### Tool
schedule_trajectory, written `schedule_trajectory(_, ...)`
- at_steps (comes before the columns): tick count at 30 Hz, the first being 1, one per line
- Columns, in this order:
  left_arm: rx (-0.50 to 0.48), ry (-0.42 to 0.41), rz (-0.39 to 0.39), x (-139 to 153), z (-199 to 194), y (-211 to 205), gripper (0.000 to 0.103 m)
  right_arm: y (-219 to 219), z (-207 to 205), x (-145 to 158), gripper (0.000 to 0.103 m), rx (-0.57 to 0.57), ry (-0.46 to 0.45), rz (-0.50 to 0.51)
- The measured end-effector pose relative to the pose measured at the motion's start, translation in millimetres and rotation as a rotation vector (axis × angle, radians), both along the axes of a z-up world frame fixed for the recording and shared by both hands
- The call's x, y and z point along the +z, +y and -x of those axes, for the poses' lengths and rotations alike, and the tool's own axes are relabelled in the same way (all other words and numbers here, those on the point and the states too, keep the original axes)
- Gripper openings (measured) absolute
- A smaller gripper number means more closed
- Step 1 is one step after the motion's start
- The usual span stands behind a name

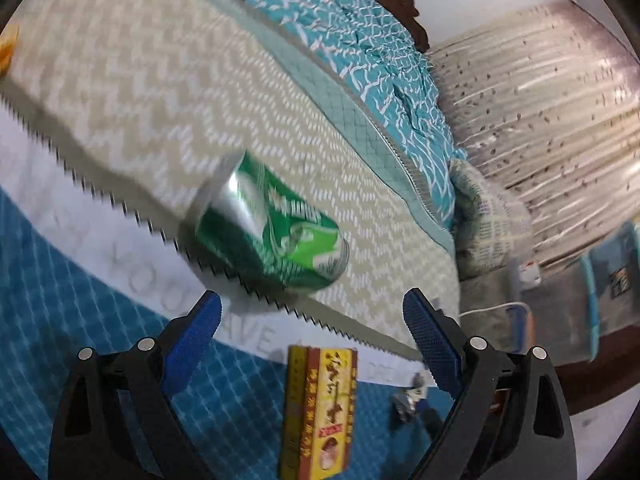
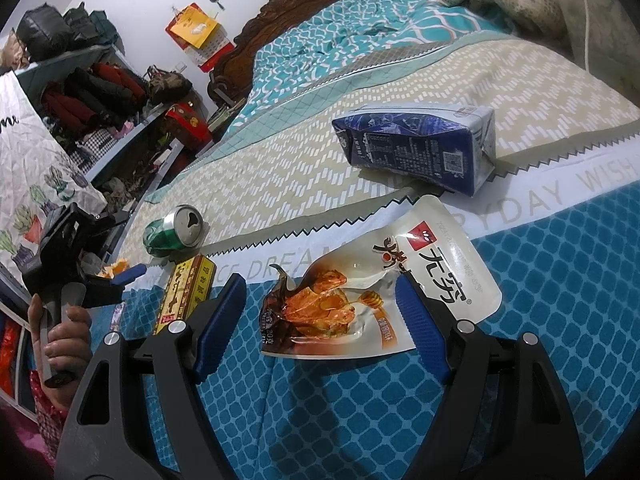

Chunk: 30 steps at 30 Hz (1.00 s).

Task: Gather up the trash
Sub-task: 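Grasp the green crushed can with the left gripper while the right holds the snack pouch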

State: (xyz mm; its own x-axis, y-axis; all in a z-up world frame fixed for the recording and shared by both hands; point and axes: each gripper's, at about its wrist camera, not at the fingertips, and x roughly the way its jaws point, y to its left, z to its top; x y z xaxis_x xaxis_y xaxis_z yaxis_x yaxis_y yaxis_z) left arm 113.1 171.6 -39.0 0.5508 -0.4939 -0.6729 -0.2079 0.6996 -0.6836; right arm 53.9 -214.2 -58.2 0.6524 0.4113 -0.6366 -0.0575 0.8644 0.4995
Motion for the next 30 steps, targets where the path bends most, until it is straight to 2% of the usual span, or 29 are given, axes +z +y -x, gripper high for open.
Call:
schedule_trajectory(5,0.019,0.037,0.112,-14.9,-19.4,-0.5,0.087,7.1,-0.1,2.4,0.078,0.016,-0.011,0.048)
schedule_trajectory(7,0.043,0.047,0.127,-19.7,-31.3,-0.7,0.085,8.1,-0.6,2.9,0.078,0.017,-0.014,0.059)
schedule_trajectory(8,0.056,0.058,0.143,-24.2,-37.1,0.2,0.076,8.3,-0.9,2.9,0.078,0.017,-0.014,0.061)
schedule_trajectory(10,0.068,0.082,0.174,-34.8,-47.5,0.0,0.051,8.2,-0.6,3.4,0.078,0.018,-0.019,0.064)
schedule_trajectory(11,0.070,0.094,0.192,-40.8,-50.4,0.5,0.047,8.2,-0.4,3.6,0.078,0.018,-0.022,0.065)
schedule_trajectory(12,0.073,0.087,0.216,-43.4,-50.7,1.5,0.047,8.2,-0.3,3.8,0.078,0.018,-0.023,0.067)
schedule_trajectory(15,0.054,0.067,0.167,-34.9,-43.2,-0.7,0.046,8.6,-0.3,4.0,0.078,0.018,-0.024,0.069)
schedule_trajectory(17,0.027,0.030,0.179,-26.5,-35.3,-0.1,0.046,9.0,-0.7,3.9,0.078,0.018,-0.022,0.072)
schedule_trajectory(22,-0.038,-0.123,0.164,17.4,-6.7,0.8,0.046,7.3,-0.6,3.8,0.078,0.002,-0.012,0.081)
schedule_trajectory(27,-0.181,-0.217,0.104,48.5,21.9,-28.4,0.047,-19.1,4.4,1.5,0.078,-0.051,0.016,-0.015)
schedule_trajectory(30,-0.261,-0.232,0.079,50.9,30.5,-52.6,0.047,-42.0,9.1,0.4,0.077,-0.095,0.027,-0.071)
